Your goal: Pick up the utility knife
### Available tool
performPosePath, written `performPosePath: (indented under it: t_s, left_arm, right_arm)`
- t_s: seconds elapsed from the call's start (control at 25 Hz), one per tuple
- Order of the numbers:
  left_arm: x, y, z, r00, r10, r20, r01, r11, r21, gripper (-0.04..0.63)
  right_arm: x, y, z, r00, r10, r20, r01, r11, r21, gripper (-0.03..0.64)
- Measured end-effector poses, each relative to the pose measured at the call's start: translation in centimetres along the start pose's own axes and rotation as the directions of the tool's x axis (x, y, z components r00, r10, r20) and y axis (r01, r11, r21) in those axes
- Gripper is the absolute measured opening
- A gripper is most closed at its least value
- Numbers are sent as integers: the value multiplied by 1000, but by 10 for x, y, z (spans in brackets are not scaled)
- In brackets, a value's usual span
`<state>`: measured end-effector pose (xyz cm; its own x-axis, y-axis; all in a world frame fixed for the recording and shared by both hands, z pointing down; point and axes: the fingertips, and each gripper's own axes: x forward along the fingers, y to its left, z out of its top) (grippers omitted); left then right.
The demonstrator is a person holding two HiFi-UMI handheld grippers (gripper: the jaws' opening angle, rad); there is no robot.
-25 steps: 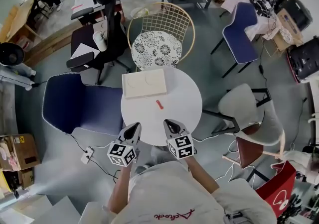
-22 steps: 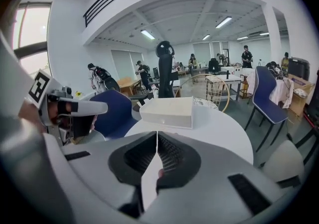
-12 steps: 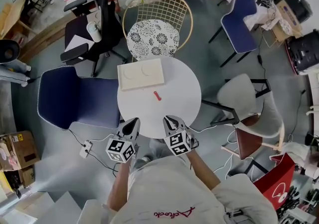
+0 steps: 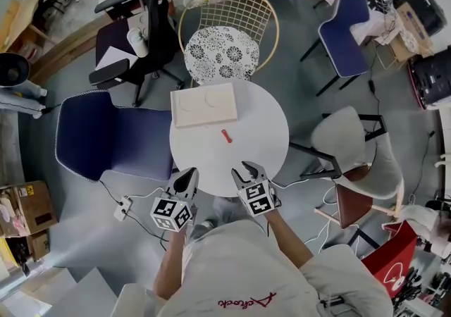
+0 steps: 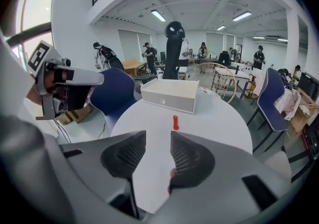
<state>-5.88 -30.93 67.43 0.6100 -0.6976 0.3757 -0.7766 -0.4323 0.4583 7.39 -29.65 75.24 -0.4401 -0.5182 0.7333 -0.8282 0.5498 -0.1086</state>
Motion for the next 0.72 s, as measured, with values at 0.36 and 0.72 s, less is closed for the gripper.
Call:
performPosePath:
  t_s: [0.36,0.72]
  left_arm:
    - [-3,7,-4,1000,20,-7,-21,1000,-21,12]
    - [-16,13,-12,998,64,-10,-64,997,-45,12]
  right_arm:
    - [42,-15,-4,998,-4,-57,4,1000,0,152]
    - [101,-49,15,992,-12,-126,10,1000,-22,152]
